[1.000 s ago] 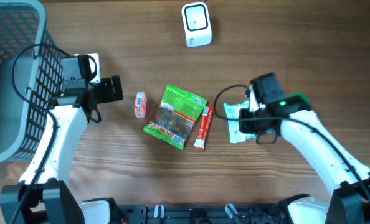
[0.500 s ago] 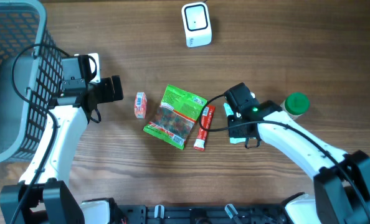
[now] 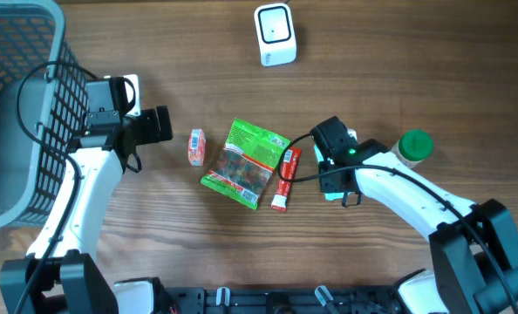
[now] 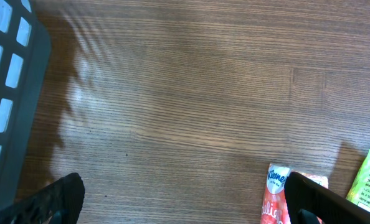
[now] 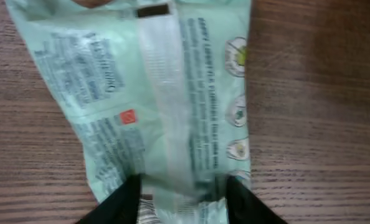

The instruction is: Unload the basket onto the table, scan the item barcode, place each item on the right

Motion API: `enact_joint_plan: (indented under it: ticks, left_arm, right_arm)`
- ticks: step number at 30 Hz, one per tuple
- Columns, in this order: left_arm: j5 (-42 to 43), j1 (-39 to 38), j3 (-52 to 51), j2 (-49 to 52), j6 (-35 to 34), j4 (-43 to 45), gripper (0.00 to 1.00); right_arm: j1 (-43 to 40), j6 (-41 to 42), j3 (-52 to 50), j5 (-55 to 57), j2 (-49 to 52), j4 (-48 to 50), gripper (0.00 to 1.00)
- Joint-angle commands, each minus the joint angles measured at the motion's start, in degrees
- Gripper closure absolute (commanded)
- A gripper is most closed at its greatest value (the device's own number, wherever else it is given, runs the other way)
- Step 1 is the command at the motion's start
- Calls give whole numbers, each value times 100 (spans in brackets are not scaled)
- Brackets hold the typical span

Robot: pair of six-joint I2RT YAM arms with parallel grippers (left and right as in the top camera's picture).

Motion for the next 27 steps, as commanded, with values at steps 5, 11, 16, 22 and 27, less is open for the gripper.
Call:
enact_joint_plan:
  ticks: [5, 11, 16, 22, 27]
  left_arm:
    - [-33, 31, 85, -83, 28, 15, 0]
    - [-33, 31, 85, -83, 28, 15, 0]
    - [-33, 31, 85, -83, 28, 15, 0]
    - [-33, 31, 85, -83, 28, 15, 0]
    - [-33, 31, 85, -83, 28, 15, 0]
  right_arm:
    - [11, -26, -66, -297, 238, 79, 41]
    - [2, -597, 503, -297, -59, -249, 26]
    - [4, -575, 852, -879, -446, -894, 28]
    - [4, 216, 205, -1287, -404, -723, 57]
    - [4, 319, -437, -1246, -400, 125, 66]
